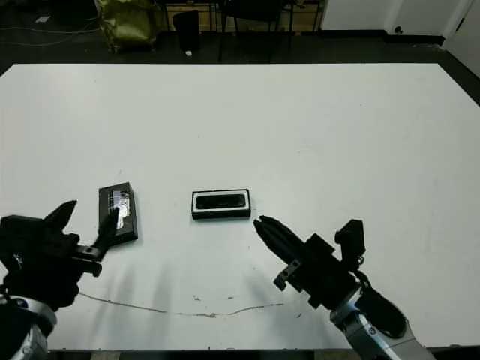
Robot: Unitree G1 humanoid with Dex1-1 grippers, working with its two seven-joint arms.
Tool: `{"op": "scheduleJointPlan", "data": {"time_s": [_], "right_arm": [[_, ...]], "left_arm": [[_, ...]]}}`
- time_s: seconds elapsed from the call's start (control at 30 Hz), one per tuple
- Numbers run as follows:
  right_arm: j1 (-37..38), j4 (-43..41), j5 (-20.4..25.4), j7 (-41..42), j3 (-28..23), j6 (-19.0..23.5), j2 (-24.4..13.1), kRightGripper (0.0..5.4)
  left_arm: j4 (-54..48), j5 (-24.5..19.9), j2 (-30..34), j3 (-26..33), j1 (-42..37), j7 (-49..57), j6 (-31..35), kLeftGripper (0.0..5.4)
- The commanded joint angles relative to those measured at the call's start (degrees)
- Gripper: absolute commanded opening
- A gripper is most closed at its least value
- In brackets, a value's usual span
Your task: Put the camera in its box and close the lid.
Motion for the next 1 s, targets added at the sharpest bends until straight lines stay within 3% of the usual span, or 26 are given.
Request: {"op": "scheduleJointPlan", "data": {"time_s": [0.03, 0.17, 0.43, 0.57, 0.8, 1.0], "right_arm": [[0.22, 0.99, -1.36, -0.35, 0.53, 0.44, -0.11, 0.0], [0.21, 0.57, -2.04, -1.01, 1.03, 1.02, 0.01, 0.0], [-0.06, 0.47, -1.96, -1.76, 1.06, 1.52, 0.0, 0.0], [-0.53, 1.56, -2.0, -0.71, 1.31, 0.59, 0.23, 0.0], [-0.83, 1.07, -1.57, -1.24, 1.0, 1.94, -0.17, 0.0], [-1.34, 1.32, -1.0, -0.5, 1.09, 1.91, 0.0, 0.0]], "left_arm": [[2.96, 0.27, -0.84, -1.92, 1.12, 2.94, -1.6, 4.59], [5.32, -0.09, -2.81, -3.59, 0.18, 6.34, -3.51, 5.36], [8.41, -1.33, -5.24, -4.0, -1.3, 10.12, -6.49, 5.36], [7.34, -1.58, -5.75, -5.21, -1.95, 11.07, -3.27, 5.36], [6.7, -9.69, -11.32, -2.98, -1.14, 12.05, 0.57, 5.36], [6.72, -15.0, -11.17, -1.2, -1.83, 14.74, 3.37, 5.36]]}}
